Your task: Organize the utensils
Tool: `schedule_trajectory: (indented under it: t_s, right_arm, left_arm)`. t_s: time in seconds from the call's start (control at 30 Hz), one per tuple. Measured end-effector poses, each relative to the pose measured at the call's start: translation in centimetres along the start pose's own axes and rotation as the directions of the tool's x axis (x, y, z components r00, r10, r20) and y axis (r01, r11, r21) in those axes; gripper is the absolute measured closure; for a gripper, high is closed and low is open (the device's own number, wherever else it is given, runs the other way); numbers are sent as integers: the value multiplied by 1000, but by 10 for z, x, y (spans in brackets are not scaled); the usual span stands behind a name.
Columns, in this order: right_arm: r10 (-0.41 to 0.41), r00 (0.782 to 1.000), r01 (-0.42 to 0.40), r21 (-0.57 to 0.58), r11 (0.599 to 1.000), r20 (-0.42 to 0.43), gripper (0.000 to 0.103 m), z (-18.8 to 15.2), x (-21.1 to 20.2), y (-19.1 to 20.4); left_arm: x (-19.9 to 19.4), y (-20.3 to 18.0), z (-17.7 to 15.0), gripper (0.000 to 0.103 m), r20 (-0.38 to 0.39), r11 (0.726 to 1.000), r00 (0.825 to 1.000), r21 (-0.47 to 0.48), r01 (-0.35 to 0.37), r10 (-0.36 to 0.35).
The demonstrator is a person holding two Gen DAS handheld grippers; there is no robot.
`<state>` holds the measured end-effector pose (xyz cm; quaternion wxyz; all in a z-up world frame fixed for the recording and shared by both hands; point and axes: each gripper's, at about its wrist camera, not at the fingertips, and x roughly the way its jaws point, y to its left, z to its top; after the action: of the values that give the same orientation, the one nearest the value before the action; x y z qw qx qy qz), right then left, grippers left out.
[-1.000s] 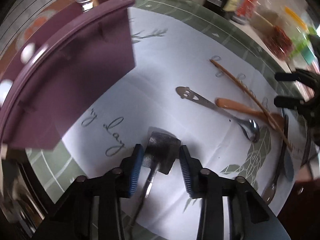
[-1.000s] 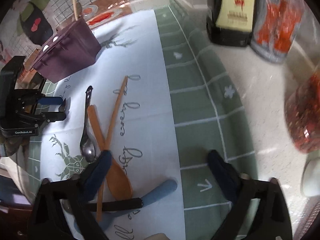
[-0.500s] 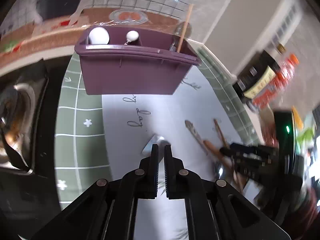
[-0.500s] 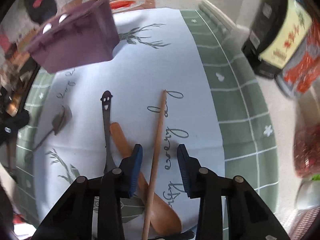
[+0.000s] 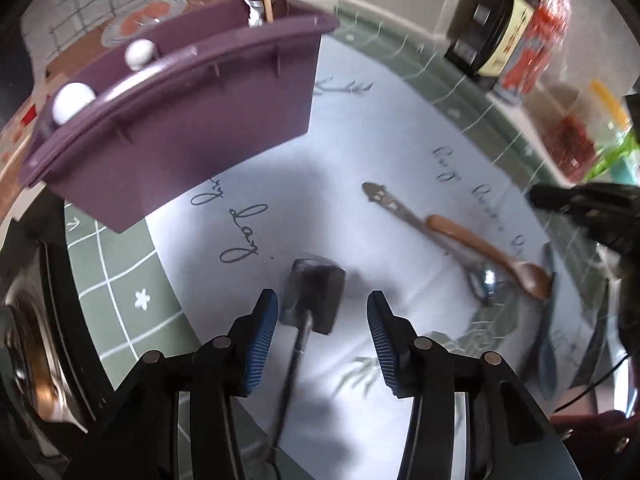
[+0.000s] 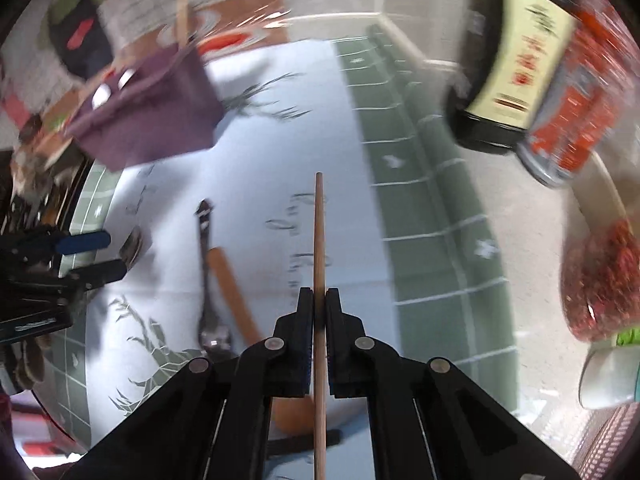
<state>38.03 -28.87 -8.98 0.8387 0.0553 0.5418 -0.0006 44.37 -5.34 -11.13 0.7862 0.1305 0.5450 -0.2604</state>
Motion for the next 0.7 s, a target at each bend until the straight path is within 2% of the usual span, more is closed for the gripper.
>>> schedule_trajectory:
  t_s: [0.1,0.17,0.27,0.3,0.33,0.37,0.47,0.6,0.67,0.7]
  right_arm:
    - [7,1000,-7,42,999,10,98,0,-3,-14]
    - [6,1000,-7,50,999,16,98,-1,-5,-18]
    - [9,1000,-10,50,999,22,98,-2,-4,-17]
    - [11,1000,-12,48,999,26,98,-3,-5,-15]
    - [10,999,-11,46,999,32,98,-2,-5,-13]
    - [4,999,-6,41,999,43,98,-1,-6,-10]
    - [-6,997,5,15,1000,73,98,0,-11,0]
    - [17,993,-15,-20,1000,113,98,2,-24,15]
    - [31,990,-25,-44,999,138,98,2,-31,26]
    - [35,989,-28,-52,998,146,98,2,-33,29]
  left_arm:
    - [13,0,6,55,-43,1000,999,14,-3,4]
    - [16,-5,7,56,-51,999,999,38,-13,15]
    - [17,-9,10,57,-55,999,997,25,-47,48]
    - [17,-11,10,59,-47,998,997,27,-54,56]
    - [16,-11,10,67,-38,998,998,22,-54,55]
    - [16,-12,7,69,-29,998,998,6,-60,60]
    - [8,-8,-5,70,26,996,998,-82,-48,50]
    - [-18,4,-28,70,143,968,990,-249,43,-7]
    - [-41,5,-42,70,234,954,972,-295,61,11]
    - [-57,4,-50,70,287,948,957,-315,55,40]
